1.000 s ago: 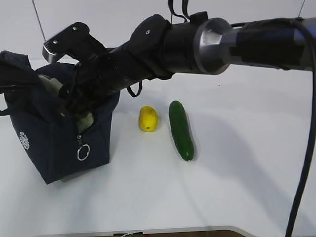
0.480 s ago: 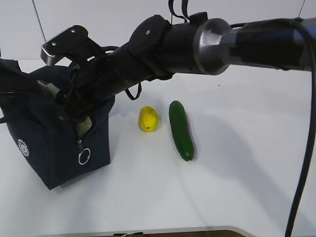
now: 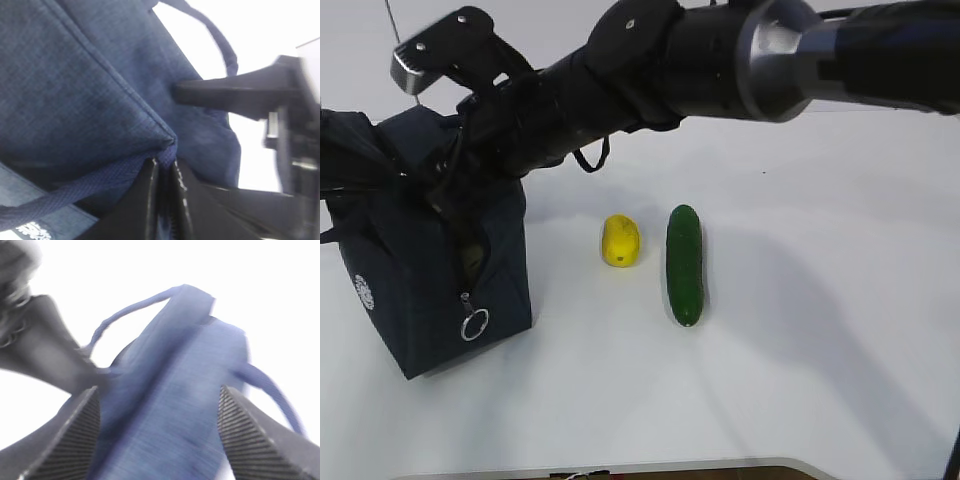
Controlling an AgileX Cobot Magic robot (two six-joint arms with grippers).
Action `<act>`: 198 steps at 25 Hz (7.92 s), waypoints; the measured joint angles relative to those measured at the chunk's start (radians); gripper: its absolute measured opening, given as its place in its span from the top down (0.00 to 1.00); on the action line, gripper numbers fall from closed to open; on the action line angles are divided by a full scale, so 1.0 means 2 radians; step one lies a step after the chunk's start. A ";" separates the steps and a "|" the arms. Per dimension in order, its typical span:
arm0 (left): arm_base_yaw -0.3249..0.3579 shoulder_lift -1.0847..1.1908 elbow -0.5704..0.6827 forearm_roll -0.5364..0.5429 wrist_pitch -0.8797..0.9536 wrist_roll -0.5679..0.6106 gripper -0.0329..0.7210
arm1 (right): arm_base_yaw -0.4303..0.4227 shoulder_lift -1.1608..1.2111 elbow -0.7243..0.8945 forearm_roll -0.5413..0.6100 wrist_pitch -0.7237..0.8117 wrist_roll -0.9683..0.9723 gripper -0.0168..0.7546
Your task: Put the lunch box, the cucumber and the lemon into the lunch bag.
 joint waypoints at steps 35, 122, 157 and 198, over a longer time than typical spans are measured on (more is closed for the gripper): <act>0.000 0.000 0.000 -0.003 0.010 0.009 0.95 | -0.086 -0.034 0.000 -0.578 0.256 0.872 0.23; 0.000 -0.012 0.000 -0.017 0.013 0.025 0.95 | -0.077 0.069 -0.285 -0.105 0.228 0.534 0.53; 0.002 -0.014 0.000 -0.046 0.057 0.091 0.95 | -0.020 0.143 -0.336 -0.134 0.245 0.431 0.30; 0.002 -0.015 0.000 0.040 -0.019 0.094 0.95 | -0.036 0.099 -0.270 -0.535 0.357 0.777 0.30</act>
